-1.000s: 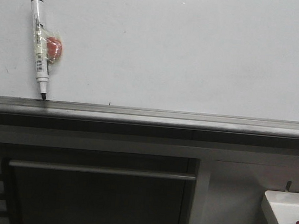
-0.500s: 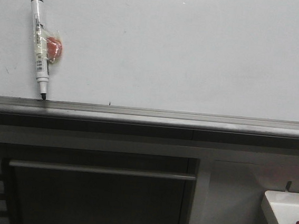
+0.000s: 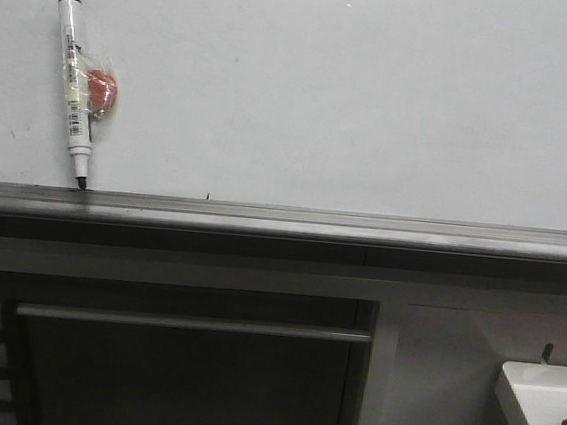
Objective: Write number 0 on whiteboard
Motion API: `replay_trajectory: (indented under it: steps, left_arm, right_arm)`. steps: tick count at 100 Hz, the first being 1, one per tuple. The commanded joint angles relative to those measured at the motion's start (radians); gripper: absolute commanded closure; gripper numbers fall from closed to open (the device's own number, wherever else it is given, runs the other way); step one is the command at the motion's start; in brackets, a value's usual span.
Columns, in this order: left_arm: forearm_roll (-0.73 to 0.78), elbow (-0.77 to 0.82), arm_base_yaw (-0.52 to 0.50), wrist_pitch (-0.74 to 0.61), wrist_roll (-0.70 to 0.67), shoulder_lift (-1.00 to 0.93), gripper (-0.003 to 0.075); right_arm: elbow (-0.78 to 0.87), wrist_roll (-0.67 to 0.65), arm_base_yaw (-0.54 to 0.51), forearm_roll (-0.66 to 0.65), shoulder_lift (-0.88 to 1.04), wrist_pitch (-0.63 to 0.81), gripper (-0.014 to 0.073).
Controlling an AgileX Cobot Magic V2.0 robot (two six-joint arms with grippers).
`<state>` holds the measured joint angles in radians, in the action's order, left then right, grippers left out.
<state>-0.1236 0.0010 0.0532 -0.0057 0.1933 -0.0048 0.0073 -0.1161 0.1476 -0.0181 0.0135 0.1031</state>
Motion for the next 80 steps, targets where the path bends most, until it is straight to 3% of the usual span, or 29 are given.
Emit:
replay_trajectory:
  steps: [1, 9, 19, 43, 52, 61, 80]
  left_arm:
    - [-0.029, 0.009, 0.007, -0.125, -0.005, -0.025, 0.0741]
    - [-0.079, 0.003, 0.007, -0.155, -0.014, -0.025, 0.0741]
    - [-0.107, -0.032, 0.007, -0.127, -0.014, -0.012, 0.0741]
    - [-0.104, -0.347, 0.007, 0.261, -0.014, 0.179, 0.0741]
    - [-0.104, -0.472, 0.007, 0.350, -0.014, 0.288, 0.0741]
    - [-0.104, -0.540, 0.007, 0.357, -0.014, 0.374, 0.0741]
    - [-0.104, -0.558, 0.009, 0.321, -0.014, 0.490, 0.0740]
  right_arm:
    - [0.020, -0.002, -0.005, 0.002, 0.015, 0.081, 0.0649]
    - [-0.009, -0.034, -0.005, 0.004, 0.015, 0.052, 0.0649]
    - [-0.091, -0.042, -0.003, 0.004, 0.000, -0.096, 0.0649]
    - [-0.381, -0.042, -0.003, 0.004, -0.164, -0.415, 0.0648]
    - [-0.519, -0.042, -0.003, 0.004, -0.282, -0.558, 0.0648]
    - [-0.608, -0.042, -0.003, 0.004, -0.383, -0.660, 0.0648]
    - [-0.640, -0.042, -0.003, 0.006, -0.521, -0.684, 0.0649]
